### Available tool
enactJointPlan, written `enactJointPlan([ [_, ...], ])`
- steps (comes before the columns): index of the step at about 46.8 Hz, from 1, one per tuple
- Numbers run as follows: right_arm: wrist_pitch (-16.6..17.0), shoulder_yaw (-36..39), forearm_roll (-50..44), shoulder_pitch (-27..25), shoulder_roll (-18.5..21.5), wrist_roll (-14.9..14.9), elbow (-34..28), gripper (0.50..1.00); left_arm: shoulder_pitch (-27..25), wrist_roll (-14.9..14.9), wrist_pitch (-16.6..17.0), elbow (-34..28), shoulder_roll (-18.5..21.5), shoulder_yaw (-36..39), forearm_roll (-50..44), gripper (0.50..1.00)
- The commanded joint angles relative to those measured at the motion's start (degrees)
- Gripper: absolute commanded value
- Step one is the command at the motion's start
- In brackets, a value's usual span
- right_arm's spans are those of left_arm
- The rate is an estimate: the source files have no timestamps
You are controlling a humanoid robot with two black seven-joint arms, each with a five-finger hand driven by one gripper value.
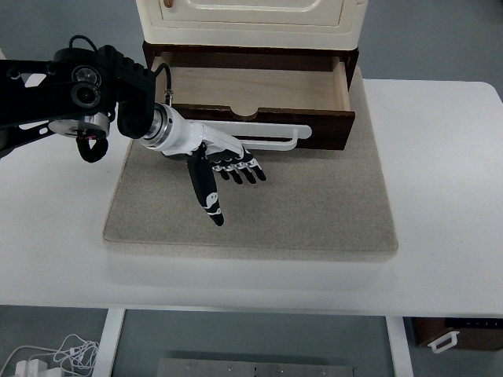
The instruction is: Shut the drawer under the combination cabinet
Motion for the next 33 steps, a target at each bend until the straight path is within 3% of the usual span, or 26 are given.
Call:
enactJointPlan([
  [1, 0.08, 0.00, 0.00, 0.00, 0.00, 0.00, 0.00, 0.952, -0.25, 0.02, 0.00, 0.04, -0.09, -0.05, 0.13, 0.999],
  [33, -0.01, 0.00, 0.00, 0.00, 0.00, 0.00, 0.00, 0.952, 0.19, -0.07, 0.26, 8.65, -2.99, -3.21, 2.15, 0.999],
])
